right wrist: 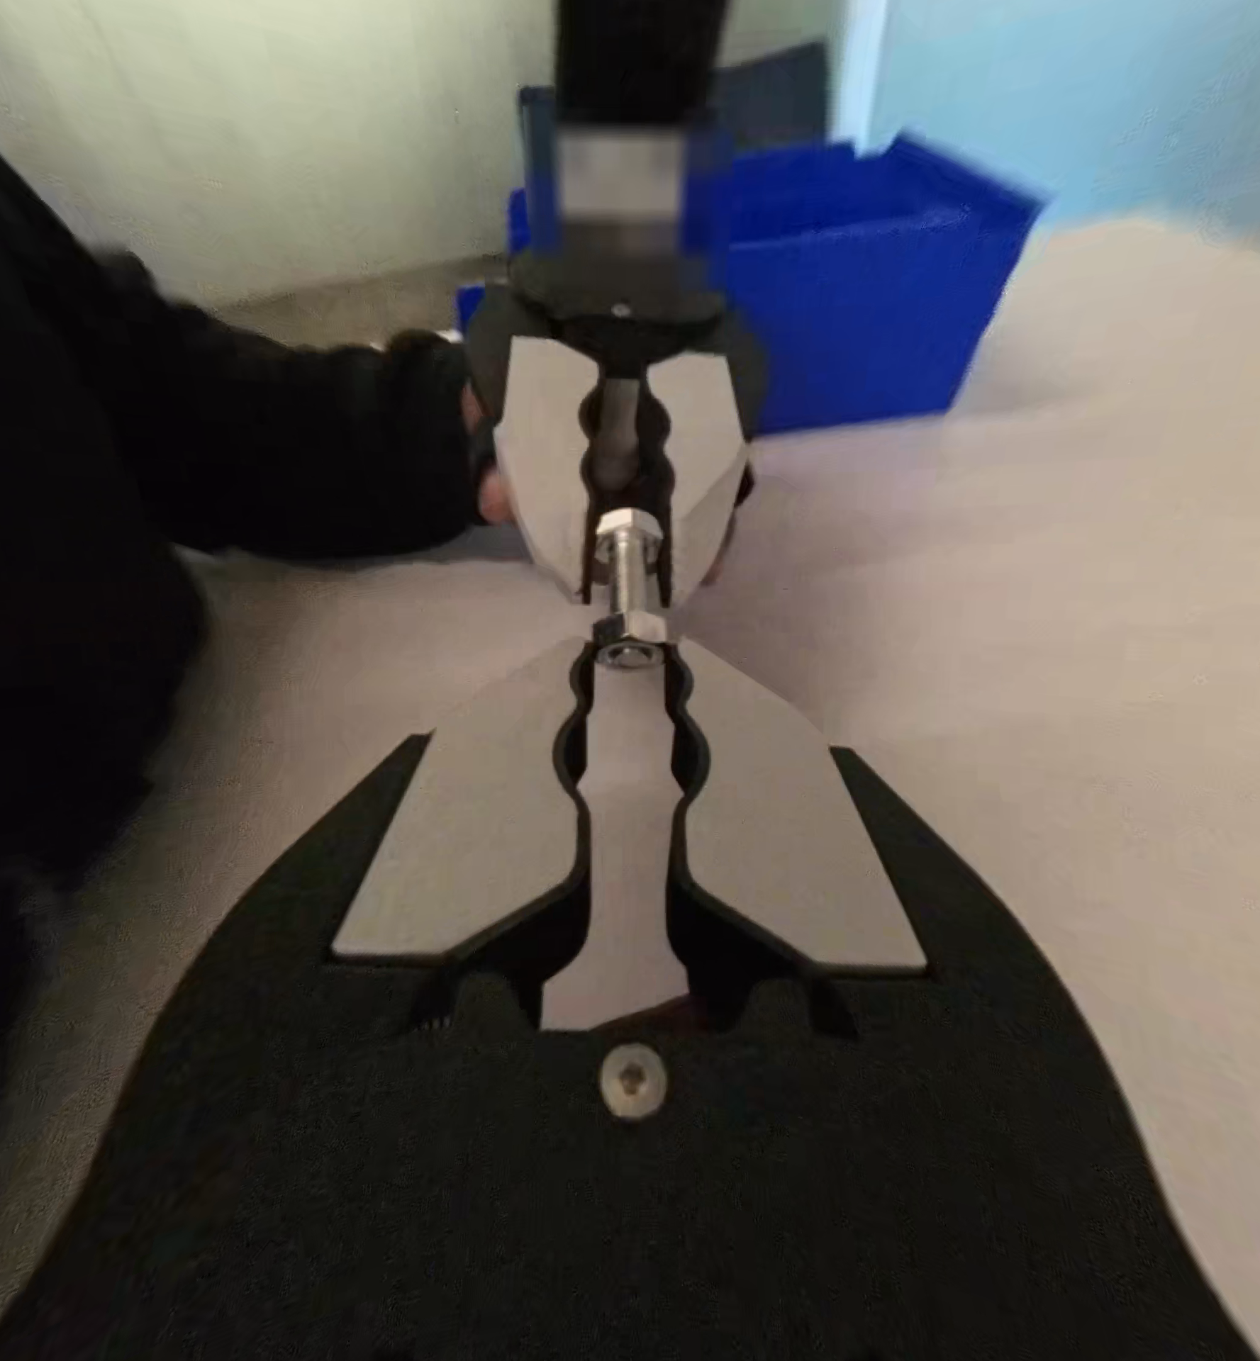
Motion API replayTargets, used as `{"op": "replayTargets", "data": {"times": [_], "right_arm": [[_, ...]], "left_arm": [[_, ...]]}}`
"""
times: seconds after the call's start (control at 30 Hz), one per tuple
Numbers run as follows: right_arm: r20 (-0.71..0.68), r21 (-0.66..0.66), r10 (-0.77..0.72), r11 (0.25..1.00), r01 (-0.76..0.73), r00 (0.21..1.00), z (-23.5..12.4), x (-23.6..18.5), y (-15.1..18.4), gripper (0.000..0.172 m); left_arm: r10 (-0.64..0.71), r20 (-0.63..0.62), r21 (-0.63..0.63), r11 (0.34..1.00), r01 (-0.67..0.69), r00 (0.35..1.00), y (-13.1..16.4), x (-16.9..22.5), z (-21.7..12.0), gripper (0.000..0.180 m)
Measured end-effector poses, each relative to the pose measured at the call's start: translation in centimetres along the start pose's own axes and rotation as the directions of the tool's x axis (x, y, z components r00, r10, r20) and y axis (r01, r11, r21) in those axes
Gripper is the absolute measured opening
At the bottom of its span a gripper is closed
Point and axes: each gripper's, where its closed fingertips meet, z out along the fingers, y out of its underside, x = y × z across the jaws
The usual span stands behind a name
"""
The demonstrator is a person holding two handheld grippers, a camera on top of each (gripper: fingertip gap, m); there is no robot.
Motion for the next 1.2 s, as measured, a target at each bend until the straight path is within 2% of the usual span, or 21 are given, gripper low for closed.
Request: {"op": "replayTargets", "data": {"times": [0.03,0.07,0.1,0.13,0.17,0.2,0.27,0.33,0.4,0.47,0.57,0.67,0.7,0.77,0.83,0.9,0.97,1.0,1.03,1.1,1.2], "right_arm": [[0.099,-0.018,0.179,0.984,-0.178,0.979,0.0,-0.4,0.3,0.018],[0.186,-0.039,0.329,0.944,-0.327,0.926,-0.1,-0.8,0.3,0.018],[0.254,-0.038,0.413,0.908,-0.418,0.874,-0.2,-1.0,0.0,0.018],[0.292,-0.008,0.433,0.893,-0.451,0.853,-0.4,-0.9,-0.5,0.020],[0.282,0.029,0.414,0.898,-0.439,0.866,-0.4,-0.5,-0.8,0.027],[0.234,0.059,0.361,0.922,-0.384,0.903,-0.4,-0.1,-1.0,0.037],[0.084,0.102,0.159,0.981,-0.167,0.984,-0.6,0.8,-1.1,0.045],[-0.097,0.103,-0.088,0.990,0.098,0.991,-0.9,1.7,-1.5,0.048],[-0.245,0.059,-0.310,0.941,0.334,0.918,-1.1,2.1,-1.9,0.048],[-0.340,0.000,-0.467,0.868,0.497,0.816,-1.2,2.1,-2.1,0.047],[-0.386,-0.047,-0.568,0.799,0.600,0.727,-0.9,1.7,-2.2,0.042],[-0.377,-0.062,-0.595,0.781,0.621,0.710,-0.6,1.2,-2.0,0.021],[-0.355,-0.055,-0.585,0.792,0.608,0.729,-0.6,1.0,-1.9,0.020],[-0.274,-0.022,-0.493,0.862,0.507,0.826,-0.5,0.8,-1.5,0.019],[-0.146,0.034,-0.308,0.948,0.316,0.940,-0.5,0.3,-1.3,0.019],[0.036,0.068,-0.037,0.997,0.035,0.999,-0.5,-0.5,-1.2,0.019],[0.220,0.059,0.252,0.961,-0.270,0.942,-0.7,-1.1,-1.5,0.020],[0.287,0.058,0.342,0.926,-0.372,0.895,-0.9,-1.2,-1.9,0.020],[0.321,0.081,0.372,0.906,-0.416,0.871,-1.0,-1.0,-2.2,0.020],[0.261,0.160,0.309,0.920,-0.357,0.914,-1.2,-0.1,-2.7,0.037],[0.000,0.202,0.012,0.979,-0.012,1.000,-1.4,1.2,-2.8,0.046]], "left_arm": [[0.075,0.015,-0.037,0.997,-0.074,0.997,0.4,0.1,0.1,0.017],[0.141,0.026,-0.064,0.988,-0.139,0.990,0.6,0.3,0.2,0.017],[0.173,0.034,-0.064,0.983,-0.170,0.984,0.5,0.4,0.3,0.017],[0.162,0.035,-0.040,0.986,-0.161,0.986,0.1,0.4,0.3,0.017],[0.124,0.037,-0.012,0.992,-0.124,0.992,-0.3,0.3,0.3,0.017],[0.079,0.034,0.016,0.997,-0.080,0.996,-0.7,0.2,0.2,0.017],[-0.006,0.024,0.064,0.998,0.004,1.000,-1.2,-0.2,-0.2,0.017],[-0.093,0.010,0.102,0.991,0.092,0.996,-1.5,-0.6,-0.5,0.018],[-0.162,-0.012,0.135,0.977,0.162,0.987,-1.7,-0.9,-0.7,0.017],[-0.208,-0.034,0.154,0.965,0.211,0.978,-1.8,-1.0,-0.8,0.017],[-0.247,-0.059,0.147,0.956,0.253,0.967,-1.7,-0.8,-0.5,0.017],[-0.245,-0.066,0.123,0.960,0.252,0.967,-1.4,-0.5,0.0,0.017],[-0.235,-0.064,0.116,0.963,0.241,0.970,-1.3,-0.4,0.1,0.017],[-0.191,-0.047,0.092,0.977,0.195,0.980,-1.0,-0.3,0.2,0.017],[-0.112,-0.023,0.058,0.992,0.113,0.993,-0.7,-0.1,0.3,0.018],[-0.017,-0.019,0.035,0.999,0.018,1.000,-0.6,0.4,0.4,0.018],[0.082,-0.008,0.026,0.996,-0.082,0.997,-0.8,0.9,0.4,0.017],[0.109,0.000,0.034,0.993,-0.109,0.994,-1.0,1.0,0.4,0.017],[0.108,0.005,0.054,0.993,-0.108,0.994,-1.3,1.0,0.4,0.017],[0.051,0.011,0.095,0.994,-0.052,0.999,-1.9,0.6,0.2,0.017],[-0.056,0.017,0.145,0.988,0.053,0.998,-2.3,-0.3,-0.3,0.018]]}}
